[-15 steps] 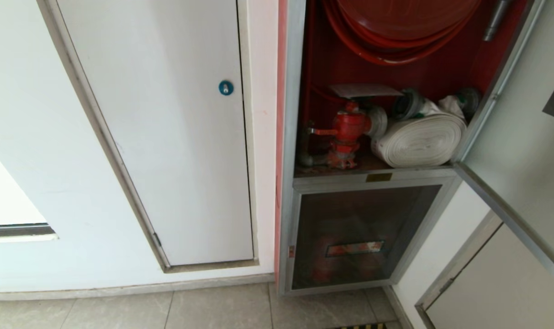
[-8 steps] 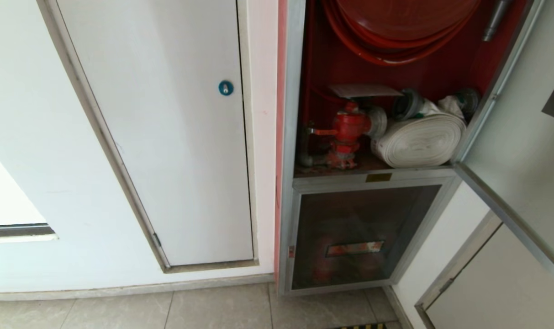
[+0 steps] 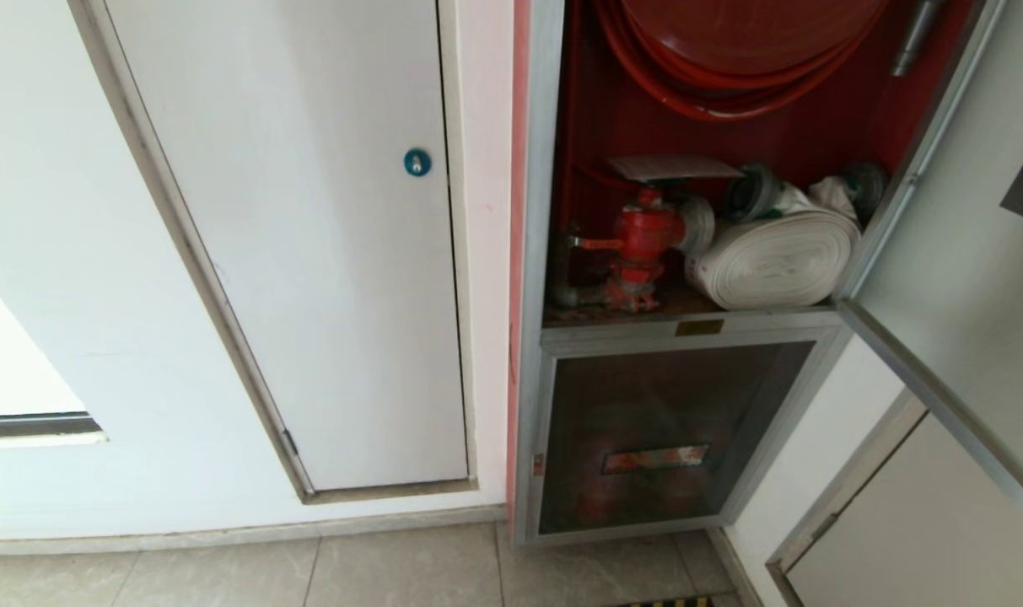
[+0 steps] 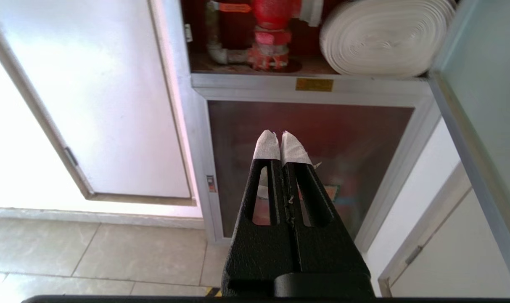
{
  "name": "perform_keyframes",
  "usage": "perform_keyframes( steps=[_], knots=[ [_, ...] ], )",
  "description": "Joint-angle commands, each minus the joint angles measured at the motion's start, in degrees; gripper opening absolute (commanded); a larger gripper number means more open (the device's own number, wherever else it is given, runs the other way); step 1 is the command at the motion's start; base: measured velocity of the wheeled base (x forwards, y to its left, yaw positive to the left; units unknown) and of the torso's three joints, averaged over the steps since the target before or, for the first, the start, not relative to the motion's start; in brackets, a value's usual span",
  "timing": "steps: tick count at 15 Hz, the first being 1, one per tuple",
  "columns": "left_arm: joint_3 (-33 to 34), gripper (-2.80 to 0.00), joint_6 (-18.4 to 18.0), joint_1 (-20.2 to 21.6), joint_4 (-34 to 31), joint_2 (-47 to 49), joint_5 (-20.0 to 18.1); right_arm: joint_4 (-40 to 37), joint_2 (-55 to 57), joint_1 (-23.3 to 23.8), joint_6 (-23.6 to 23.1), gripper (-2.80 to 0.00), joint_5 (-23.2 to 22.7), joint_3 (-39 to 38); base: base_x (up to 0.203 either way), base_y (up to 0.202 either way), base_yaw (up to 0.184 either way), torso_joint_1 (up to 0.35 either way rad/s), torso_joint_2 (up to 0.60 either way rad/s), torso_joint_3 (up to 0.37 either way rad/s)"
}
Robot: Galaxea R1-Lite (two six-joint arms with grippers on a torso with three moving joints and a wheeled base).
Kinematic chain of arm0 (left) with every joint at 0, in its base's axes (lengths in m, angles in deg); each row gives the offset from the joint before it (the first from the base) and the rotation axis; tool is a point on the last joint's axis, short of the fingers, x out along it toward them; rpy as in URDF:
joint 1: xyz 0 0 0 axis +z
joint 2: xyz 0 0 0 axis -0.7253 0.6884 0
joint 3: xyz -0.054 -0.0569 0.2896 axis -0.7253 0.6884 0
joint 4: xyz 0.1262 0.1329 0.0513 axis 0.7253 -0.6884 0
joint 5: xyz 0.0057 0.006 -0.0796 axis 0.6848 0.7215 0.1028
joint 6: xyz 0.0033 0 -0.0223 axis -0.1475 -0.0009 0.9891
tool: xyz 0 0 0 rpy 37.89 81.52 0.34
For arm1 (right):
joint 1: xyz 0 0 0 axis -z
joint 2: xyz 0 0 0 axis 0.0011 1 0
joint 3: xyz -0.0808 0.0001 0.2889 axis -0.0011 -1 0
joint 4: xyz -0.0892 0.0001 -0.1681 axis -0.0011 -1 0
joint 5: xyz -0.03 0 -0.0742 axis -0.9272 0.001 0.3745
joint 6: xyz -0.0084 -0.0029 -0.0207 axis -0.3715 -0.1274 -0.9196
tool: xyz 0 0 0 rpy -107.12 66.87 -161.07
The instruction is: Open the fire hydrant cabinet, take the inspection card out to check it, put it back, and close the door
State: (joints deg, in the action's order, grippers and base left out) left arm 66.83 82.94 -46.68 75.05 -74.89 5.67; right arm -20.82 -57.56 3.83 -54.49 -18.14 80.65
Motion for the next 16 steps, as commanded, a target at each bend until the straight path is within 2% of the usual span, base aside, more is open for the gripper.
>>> perform_keyframes(
  steps=[1,9,14,16],
  knots=[
    [0.0,-2.80,0.0,0.0,0.0,0.0,0.0,-0.1,-1.6,-2.0,-0.9,-2.80,-0.1,0.2,0.000,0.000,0.000,0.000,0.00,0.000],
    [0.0,-2.80,0.0,0.0,0.0,0.0,0.0,-0.2,-8.9,-3.4,-2.4,-2.80,1.9,-4.5,0.000,0.000,0.000,0.000,0.00,0.000],
    [0.0,-2.80,0.0,0.0,0.0,0.0,0.0,-0.4,-16.5,-3.7,-2.6,-2.80,2.0,-11.2,0.000,0.000,0.000,0.000,0.00,0.000],
    [0.0,-2.80,0.0,0.0,0.0,0.0,0.0,-0.2,-16.7,-3.7,-2.5,-2.80,3.4,-12.3,0.000,0.000,0.000,0.000,0.00,0.000]
  ],
)
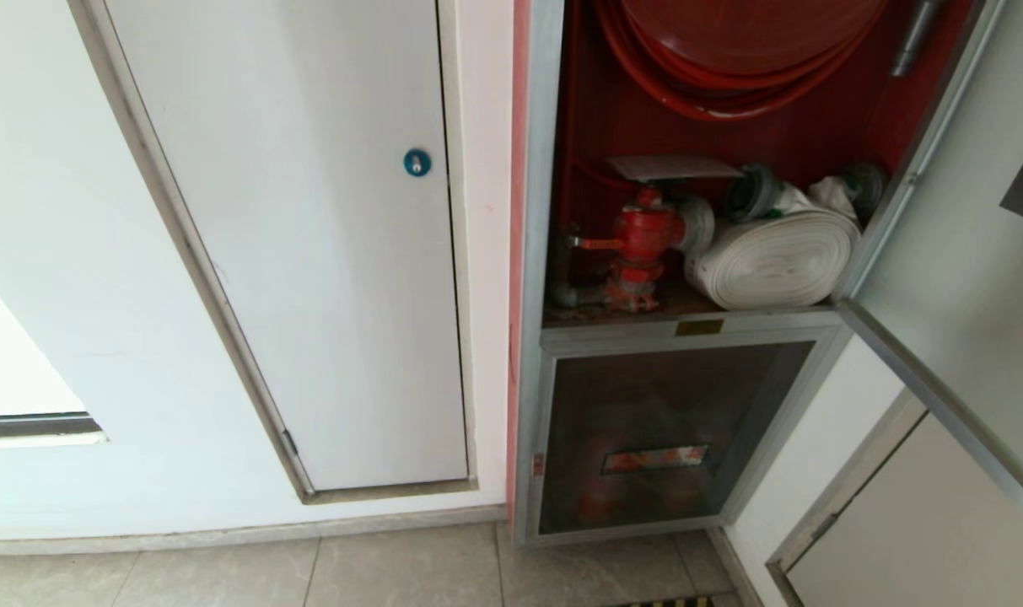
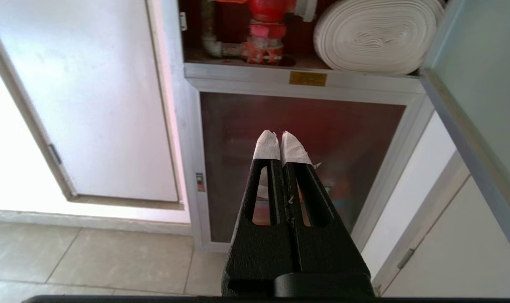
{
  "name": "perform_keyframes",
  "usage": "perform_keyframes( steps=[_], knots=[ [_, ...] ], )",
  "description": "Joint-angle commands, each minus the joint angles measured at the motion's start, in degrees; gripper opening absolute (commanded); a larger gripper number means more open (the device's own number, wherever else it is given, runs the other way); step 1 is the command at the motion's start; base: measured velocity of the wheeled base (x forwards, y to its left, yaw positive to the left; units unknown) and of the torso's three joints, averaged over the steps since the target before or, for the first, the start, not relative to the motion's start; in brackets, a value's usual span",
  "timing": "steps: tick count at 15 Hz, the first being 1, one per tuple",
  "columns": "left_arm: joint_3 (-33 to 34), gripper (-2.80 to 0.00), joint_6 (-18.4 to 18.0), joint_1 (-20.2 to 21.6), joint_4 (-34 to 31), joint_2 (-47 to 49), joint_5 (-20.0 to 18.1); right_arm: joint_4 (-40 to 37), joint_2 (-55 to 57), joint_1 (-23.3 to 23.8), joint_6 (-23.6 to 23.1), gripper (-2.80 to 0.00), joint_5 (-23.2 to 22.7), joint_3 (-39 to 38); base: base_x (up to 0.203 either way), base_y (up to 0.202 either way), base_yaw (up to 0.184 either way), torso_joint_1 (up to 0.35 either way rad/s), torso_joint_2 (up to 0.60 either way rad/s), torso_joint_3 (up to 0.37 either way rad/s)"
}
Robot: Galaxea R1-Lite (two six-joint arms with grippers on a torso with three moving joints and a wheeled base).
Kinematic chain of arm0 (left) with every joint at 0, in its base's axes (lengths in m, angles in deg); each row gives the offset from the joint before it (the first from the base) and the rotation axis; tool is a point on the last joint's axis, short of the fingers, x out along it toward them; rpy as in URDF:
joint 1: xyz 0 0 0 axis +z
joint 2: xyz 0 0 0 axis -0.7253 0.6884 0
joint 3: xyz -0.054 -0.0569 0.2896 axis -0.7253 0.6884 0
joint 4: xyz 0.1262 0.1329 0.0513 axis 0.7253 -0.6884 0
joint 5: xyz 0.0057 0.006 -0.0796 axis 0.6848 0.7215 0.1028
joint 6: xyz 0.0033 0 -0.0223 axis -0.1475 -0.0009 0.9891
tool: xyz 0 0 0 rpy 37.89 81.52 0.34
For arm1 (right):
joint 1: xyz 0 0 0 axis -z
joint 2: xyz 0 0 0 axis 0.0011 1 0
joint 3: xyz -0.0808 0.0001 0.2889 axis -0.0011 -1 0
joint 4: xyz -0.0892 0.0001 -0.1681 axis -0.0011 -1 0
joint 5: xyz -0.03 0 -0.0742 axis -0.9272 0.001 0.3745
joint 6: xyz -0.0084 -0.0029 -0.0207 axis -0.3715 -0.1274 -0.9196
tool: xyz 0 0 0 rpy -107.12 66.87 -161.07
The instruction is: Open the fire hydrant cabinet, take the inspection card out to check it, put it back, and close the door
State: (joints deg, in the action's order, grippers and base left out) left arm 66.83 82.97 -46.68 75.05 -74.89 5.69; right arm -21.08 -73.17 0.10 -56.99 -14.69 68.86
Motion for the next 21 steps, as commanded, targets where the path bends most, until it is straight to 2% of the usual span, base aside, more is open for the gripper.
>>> perform_keyframes(
  steps=[1,5,9,21],
  knots=[
    [0.0,-2.80,0.0,0.0,0.0,0.0,0.0,0.2,-1.1,0.0,0.0,-2.80,0.9,-1.1,0.000,0.000,0.000,0.000,0.00,0.000],
    [0.0,-2.80,0.0,0.0,0.1,0.0,0.0,-0.4,-1.1,0.0,0.2,-2.80,4.0,-2.1,0.000,0.000,0.000,0.000,0.00,0.000],
    [0.0,-2.80,0.0,0.0,0.0,0.0,0.0,-7.0,-1.1,0.0,1.5,-2.80,7.1,-2.1,0.000,0.000,0.000,0.000,0.00,0.000],
    [0.0,-2.80,0.0,0.0,0.0,0.0,0.0,-7.5,-1.1,-0.1,3.3,-2.80,7.2,-2.1,0.000,0.000,0.000,0.000,0.00,0.000]
  ],
)
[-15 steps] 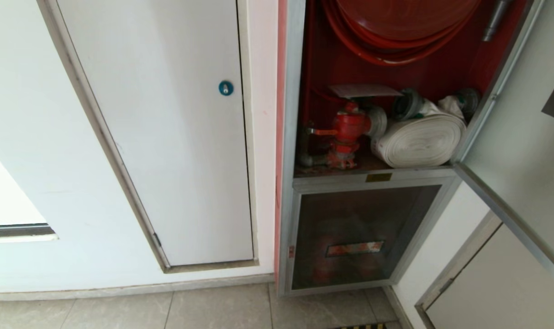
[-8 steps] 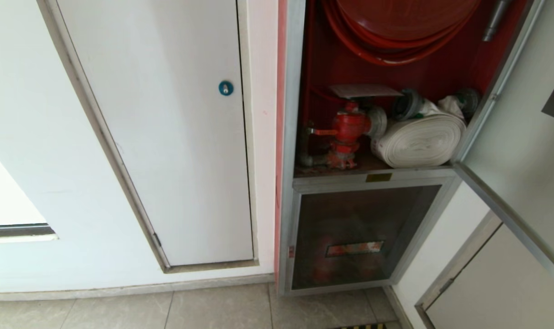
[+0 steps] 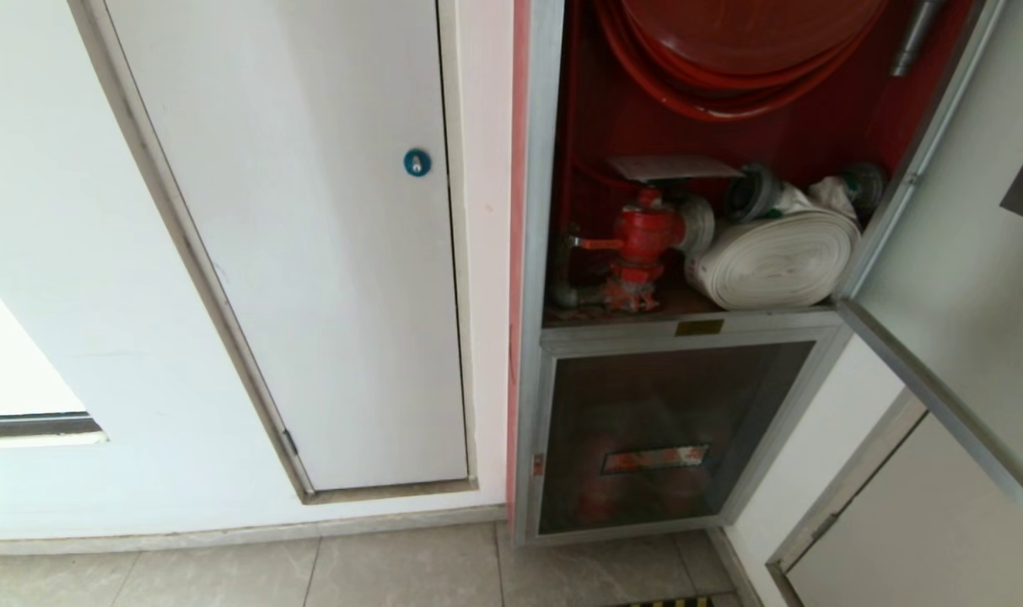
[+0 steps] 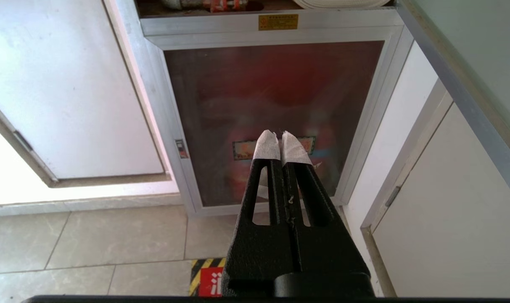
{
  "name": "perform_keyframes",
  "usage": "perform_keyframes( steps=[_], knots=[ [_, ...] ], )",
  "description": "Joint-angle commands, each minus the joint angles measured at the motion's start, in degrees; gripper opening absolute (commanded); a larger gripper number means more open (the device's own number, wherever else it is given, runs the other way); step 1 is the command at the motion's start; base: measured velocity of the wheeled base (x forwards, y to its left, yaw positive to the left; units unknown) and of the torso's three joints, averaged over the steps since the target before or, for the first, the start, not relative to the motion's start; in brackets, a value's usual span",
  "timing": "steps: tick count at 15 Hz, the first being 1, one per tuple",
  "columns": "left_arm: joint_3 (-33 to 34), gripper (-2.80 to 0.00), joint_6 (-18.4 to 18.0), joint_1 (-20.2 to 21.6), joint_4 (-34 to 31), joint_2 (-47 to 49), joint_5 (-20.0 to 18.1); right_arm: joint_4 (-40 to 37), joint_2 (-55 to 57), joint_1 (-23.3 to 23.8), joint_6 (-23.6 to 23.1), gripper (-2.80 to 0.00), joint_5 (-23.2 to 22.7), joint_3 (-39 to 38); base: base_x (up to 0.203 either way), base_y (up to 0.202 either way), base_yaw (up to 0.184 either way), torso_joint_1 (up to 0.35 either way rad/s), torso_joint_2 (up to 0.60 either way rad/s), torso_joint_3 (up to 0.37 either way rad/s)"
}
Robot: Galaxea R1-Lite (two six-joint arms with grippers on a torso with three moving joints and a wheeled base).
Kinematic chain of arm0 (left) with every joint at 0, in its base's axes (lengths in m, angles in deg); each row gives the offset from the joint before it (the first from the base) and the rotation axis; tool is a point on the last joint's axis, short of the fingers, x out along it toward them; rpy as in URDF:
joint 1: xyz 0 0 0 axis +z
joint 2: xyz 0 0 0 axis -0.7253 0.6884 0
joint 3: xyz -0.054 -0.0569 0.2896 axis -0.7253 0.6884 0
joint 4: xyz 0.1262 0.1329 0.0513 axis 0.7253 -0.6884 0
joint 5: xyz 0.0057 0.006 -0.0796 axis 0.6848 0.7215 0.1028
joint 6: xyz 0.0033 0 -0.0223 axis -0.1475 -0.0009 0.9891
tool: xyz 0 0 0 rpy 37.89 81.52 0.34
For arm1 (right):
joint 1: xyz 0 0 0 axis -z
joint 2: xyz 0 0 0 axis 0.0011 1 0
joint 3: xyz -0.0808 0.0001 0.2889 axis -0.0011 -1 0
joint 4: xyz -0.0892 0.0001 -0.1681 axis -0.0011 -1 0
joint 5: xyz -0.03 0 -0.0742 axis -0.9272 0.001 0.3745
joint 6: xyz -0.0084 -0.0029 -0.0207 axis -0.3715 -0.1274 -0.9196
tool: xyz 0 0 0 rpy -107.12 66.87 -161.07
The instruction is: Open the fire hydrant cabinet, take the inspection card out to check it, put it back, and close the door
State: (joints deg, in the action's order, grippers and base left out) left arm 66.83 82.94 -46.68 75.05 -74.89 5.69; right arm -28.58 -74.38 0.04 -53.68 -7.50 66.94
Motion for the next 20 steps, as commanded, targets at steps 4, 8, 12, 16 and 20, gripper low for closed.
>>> perform_keyframes(
  steps=[4,8,12,16,20],
  knots=[
    [0.0,-2.80,0.0,0.0,0.0,0.0,0.0,0.0,0.1,0.0,0.0,-2.80,0.0,-0.2,0.000,0.000,0.000,0.000,0.00,0.000],
    [0.0,-2.80,0.0,0.0,0.0,0.0,0.0,0.0,0.1,0.0,0.0,-2.80,0.0,-0.2,0.000,0.000,0.000,0.000,0.00,0.000],
    [0.0,-2.80,0.0,0.0,0.0,0.0,0.0,0.0,0.1,0.0,0.0,-2.80,0.0,-0.2,0.000,0.000,0.000,0.000,0.00,0.000],
    [0.0,-2.80,0.0,0.0,0.0,0.0,0.0,0.0,0.1,0.0,0.0,-2.80,0.0,-0.2,0.000,0.000,0.000,0.000,0.00,0.000],
    [0.0,-2.80,0.0,0.0,0.0,0.0,0.0,0.0,0.1,0.0,0.0,-2.80,0.0,-0.2,0.000,0.000,0.000,0.000,0.00,0.000]
  ],
)
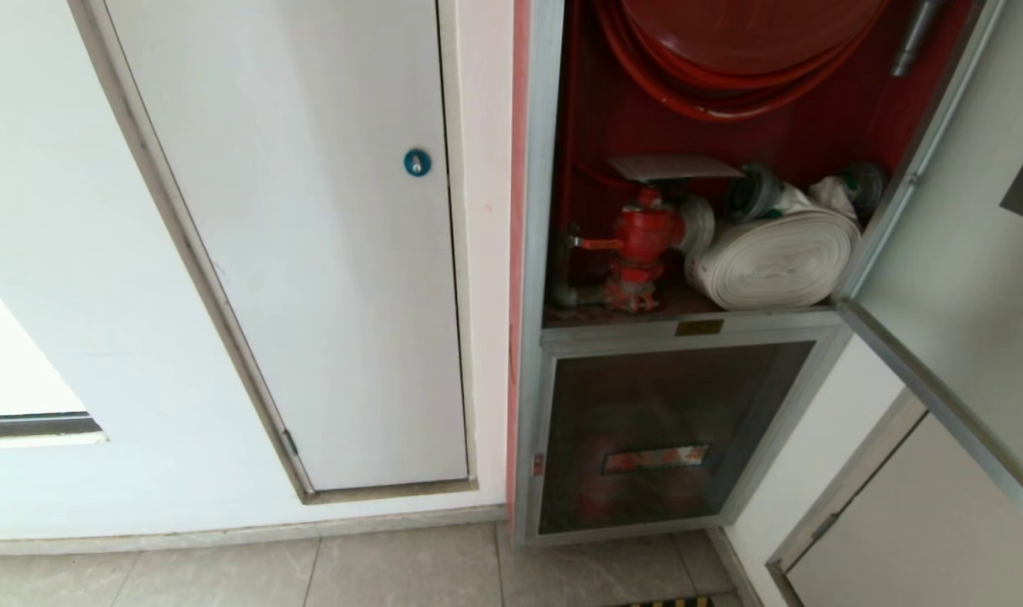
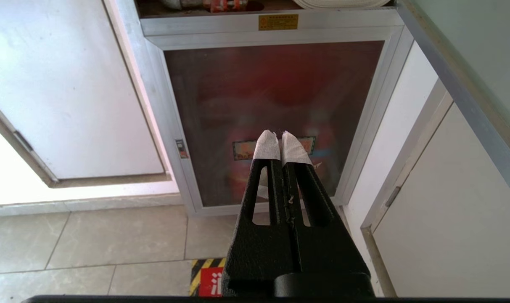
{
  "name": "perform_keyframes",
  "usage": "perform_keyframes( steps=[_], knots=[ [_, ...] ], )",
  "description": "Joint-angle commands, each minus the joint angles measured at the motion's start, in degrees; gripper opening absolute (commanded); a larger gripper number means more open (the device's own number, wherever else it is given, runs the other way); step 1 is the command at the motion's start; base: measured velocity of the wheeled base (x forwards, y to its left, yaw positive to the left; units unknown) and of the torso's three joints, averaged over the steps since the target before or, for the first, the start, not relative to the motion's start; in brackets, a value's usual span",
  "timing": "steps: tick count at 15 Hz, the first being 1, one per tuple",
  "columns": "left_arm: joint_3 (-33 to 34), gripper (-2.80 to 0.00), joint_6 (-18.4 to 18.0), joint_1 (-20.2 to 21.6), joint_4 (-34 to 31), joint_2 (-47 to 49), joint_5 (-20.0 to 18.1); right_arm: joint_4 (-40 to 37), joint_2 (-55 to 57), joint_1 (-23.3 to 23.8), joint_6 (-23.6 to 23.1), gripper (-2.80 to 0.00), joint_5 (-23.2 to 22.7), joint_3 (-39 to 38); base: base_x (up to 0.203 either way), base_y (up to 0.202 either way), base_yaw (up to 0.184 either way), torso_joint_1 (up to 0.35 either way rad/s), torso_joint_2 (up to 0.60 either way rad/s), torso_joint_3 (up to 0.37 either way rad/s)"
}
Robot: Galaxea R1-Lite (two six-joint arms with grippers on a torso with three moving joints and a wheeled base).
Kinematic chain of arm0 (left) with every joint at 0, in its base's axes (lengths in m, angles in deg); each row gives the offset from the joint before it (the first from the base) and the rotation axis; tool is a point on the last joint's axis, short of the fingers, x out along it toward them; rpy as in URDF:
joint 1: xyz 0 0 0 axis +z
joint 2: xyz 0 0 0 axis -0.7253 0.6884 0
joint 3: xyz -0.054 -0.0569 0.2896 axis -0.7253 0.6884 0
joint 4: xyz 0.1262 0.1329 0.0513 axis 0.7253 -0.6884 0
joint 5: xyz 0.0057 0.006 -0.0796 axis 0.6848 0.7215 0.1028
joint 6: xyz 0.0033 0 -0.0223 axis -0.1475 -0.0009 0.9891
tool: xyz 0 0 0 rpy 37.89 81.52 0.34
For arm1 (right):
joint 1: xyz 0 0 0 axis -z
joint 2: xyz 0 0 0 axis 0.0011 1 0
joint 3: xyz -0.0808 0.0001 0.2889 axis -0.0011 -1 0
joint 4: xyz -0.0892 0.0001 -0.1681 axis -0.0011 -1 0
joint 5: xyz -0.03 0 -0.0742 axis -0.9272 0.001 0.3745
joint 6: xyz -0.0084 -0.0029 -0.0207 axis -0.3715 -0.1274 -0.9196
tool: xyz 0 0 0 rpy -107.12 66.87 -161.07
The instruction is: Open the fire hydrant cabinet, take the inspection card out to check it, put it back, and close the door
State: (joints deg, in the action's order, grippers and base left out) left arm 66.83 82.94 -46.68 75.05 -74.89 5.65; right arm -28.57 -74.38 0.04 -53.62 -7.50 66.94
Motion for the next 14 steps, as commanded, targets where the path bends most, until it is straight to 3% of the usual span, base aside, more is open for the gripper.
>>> perform_keyframes(
  steps=[1,14],
  knots=[
    [0.0,-2.80,0.0,0.0,0.0,0.0,0.0,0.0,0.1,0.0,0.0,-2.80,0.0,-0.2,0.000,0.000,0.000,0.000,0.00,0.000],
    [0.0,-2.80,0.0,0.0,0.0,0.0,0.0,0.0,0.1,0.0,0.0,-2.80,0.0,-0.2,0.000,0.000,0.000,0.000,0.00,0.000]
  ],
)
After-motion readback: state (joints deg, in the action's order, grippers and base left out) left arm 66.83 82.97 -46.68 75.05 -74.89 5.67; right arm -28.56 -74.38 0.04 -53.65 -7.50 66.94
